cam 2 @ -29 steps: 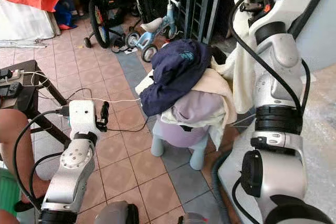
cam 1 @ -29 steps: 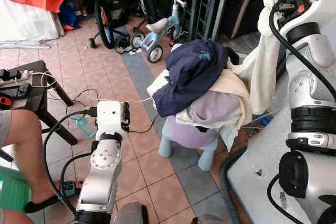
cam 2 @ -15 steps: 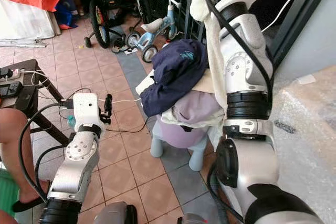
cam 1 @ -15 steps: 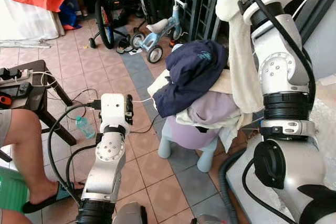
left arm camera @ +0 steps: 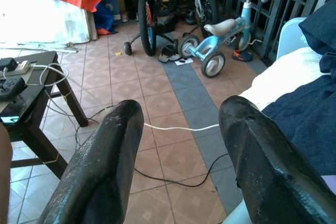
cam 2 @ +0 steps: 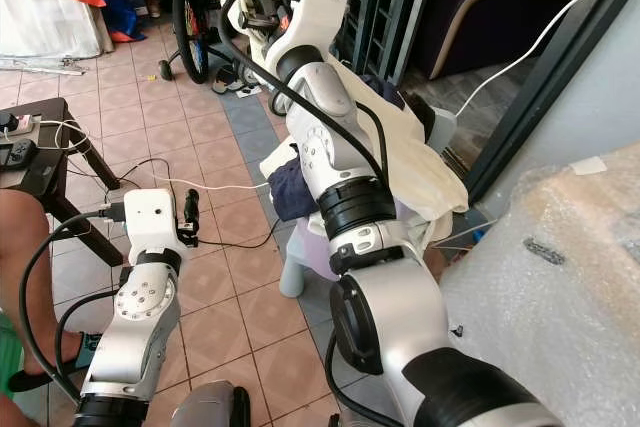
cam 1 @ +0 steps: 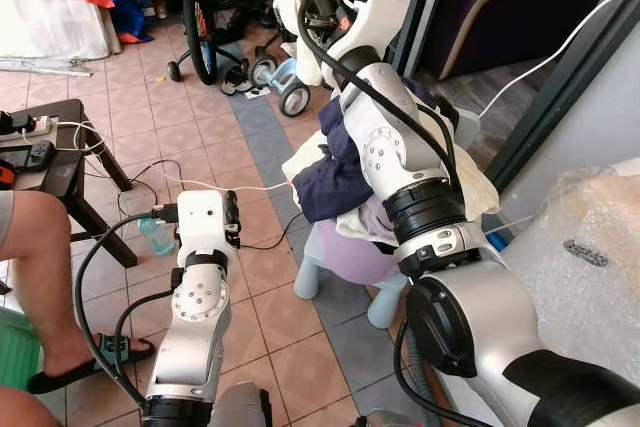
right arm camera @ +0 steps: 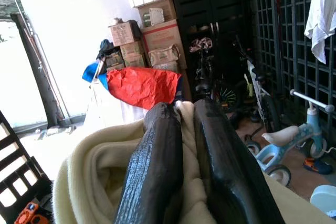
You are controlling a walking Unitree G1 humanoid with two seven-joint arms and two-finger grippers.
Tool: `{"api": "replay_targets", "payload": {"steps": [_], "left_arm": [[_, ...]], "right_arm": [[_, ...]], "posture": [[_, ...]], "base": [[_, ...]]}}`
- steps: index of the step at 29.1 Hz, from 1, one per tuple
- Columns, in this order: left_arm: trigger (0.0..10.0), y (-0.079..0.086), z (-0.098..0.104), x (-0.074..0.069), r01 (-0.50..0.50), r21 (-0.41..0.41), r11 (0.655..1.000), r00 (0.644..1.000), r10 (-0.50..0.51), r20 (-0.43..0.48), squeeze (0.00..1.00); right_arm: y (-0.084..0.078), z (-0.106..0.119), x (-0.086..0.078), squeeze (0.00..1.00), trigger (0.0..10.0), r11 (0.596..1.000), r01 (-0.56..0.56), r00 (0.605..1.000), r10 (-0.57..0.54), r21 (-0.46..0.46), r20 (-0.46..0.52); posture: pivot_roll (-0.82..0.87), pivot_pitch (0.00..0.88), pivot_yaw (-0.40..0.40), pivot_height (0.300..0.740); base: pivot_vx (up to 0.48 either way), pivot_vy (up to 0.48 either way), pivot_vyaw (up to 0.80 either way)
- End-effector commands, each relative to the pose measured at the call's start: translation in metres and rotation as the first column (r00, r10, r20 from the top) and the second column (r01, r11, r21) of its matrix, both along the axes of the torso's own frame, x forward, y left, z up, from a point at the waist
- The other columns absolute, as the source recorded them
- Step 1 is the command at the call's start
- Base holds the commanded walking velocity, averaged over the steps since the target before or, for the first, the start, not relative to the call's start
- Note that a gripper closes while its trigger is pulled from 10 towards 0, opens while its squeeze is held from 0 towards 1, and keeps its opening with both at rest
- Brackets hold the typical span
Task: Clothes washing
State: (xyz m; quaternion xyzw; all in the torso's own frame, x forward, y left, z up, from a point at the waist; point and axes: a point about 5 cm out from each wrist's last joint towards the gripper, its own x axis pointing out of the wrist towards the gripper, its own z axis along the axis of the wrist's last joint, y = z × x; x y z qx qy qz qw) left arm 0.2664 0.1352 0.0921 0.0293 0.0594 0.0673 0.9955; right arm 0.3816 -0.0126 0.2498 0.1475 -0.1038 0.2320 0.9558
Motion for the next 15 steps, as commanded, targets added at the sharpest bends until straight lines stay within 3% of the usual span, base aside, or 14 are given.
{"api": "replay_targets", "payload": {"steps": [1,5,7,9,10,15], "left_arm": [[10.0,-0.008,0.0,-0.003,0.002,-0.034,0.999,1.0,-0.003,-0.011,0.0],[10.0,-0.007,-0.001,-0.004,0.006,-0.03,1.0,1.0,-0.007,-0.018,0.0],[10.0,-0.006,-0.001,-0.004,0.01,-0.022,1.0,1.0,-0.01,-0.02,0.0],[10.0,-0.005,-0.001,-0.004,0.01,-0.021,1.0,1.0,-0.011,-0.02,0.0],[10.0,-0.005,0.0,-0.003,0.012,-0.019,1.0,1.0,-0.012,-0.022,0.0],[10.0,-0.004,0.0,-0.003,0.017,-0.009,1.0,0.999,-0.018,-0.029,0.0]], "right_arm": [[0.021,-0.038,-0.012,0.0,0.0,0.999,-0.042,0.993,0.04,-0.01,-0.109],[0.014,-0.057,-0.013,0.0,0.0,0.997,-0.028,0.99,0.018,-0.072,-0.136],[0.007,-0.074,-0.014,0.0,6.1,0.992,-0.011,0.986,-0.011,-0.127,-0.168],[0.006,-0.076,-0.014,0.0,6.1,0.99,-0.008,0.986,-0.016,-0.143,-0.168],[0.003,-0.081,-0.015,0.0,10.0,0.987,0.0,0.985,-0.028,-0.161,-0.171],[-0.012,-0.102,-0.017,0.0,10.0,0.971,0.021,0.98,-0.067,-0.238,-0.188]], "posture": [[0.06,0.042,-0.061,0.74],[0.05,0.052,-0.054,0.74],[0.05,0.058,-0.049,0.74],[0.05,0.058,-0.049,0.74],[0.05,0.06,-0.047,0.74],[0.05,0.066,-0.039,0.74]], "base": [[0.0,0.0,0.0],[0.0,0.0,0.0],[0.0,0.0,0.0],[0.0,0.0,0.0],[0.0,0.0,0.0],[0.0,0.0,0.0]]}}
